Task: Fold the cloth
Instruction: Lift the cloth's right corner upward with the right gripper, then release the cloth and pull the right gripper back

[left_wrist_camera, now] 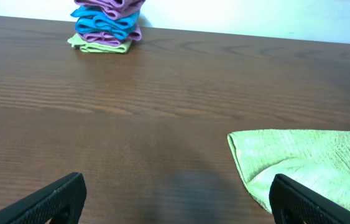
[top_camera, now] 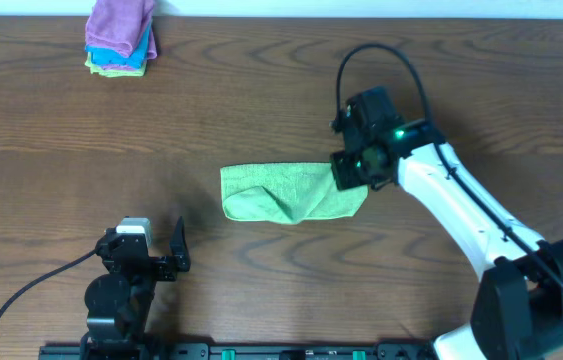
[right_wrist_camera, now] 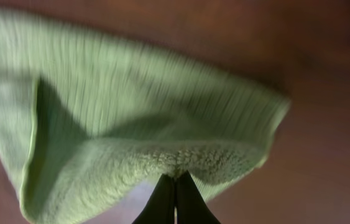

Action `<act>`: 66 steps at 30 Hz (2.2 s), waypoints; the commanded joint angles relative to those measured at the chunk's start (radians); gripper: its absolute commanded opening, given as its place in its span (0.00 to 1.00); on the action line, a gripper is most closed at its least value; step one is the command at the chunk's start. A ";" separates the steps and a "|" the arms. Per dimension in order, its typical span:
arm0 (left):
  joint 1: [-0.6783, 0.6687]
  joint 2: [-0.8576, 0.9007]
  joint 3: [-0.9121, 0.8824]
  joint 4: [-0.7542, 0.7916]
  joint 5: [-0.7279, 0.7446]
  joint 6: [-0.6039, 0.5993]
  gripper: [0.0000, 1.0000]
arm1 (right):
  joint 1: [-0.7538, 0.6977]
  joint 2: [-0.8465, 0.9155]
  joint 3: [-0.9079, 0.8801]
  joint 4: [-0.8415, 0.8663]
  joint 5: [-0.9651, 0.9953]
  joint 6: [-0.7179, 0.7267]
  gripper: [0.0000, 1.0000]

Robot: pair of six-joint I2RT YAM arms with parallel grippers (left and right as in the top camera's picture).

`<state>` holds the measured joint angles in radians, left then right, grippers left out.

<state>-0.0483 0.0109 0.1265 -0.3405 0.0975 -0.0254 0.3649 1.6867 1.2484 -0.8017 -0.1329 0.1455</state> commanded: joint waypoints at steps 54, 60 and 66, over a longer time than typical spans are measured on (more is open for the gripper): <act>0.004 -0.005 -0.021 -0.010 -0.011 0.000 0.95 | -0.143 0.448 0.887 -0.293 -0.151 -0.125 0.72; 0.004 -0.005 -0.021 -0.010 -0.011 0.000 0.95 | -0.117 0.311 0.894 -0.453 -0.125 -0.155 0.71; 0.004 -0.005 -0.021 -0.010 -0.011 0.000 0.95 | -0.037 0.134 0.891 -0.564 -0.053 -0.163 0.69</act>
<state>-0.0483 0.0109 0.1265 -0.3405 0.0975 -0.0254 0.2848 1.9118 2.1208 -1.3437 -0.2264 0.0071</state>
